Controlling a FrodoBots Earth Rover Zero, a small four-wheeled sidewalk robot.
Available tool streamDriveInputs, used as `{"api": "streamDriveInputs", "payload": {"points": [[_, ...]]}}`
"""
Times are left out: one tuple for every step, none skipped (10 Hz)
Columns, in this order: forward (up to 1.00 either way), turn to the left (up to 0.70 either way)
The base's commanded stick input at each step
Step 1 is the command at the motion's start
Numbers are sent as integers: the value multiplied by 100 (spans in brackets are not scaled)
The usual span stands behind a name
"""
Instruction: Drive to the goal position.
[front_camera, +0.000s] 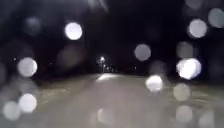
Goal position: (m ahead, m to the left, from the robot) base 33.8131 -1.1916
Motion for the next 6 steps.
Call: {"api": "streamDriveInputs", "payload": {"points": [[100, 17], [100, 8], [100, 10], [100, 8], [100, 5], [100, 5]]}}
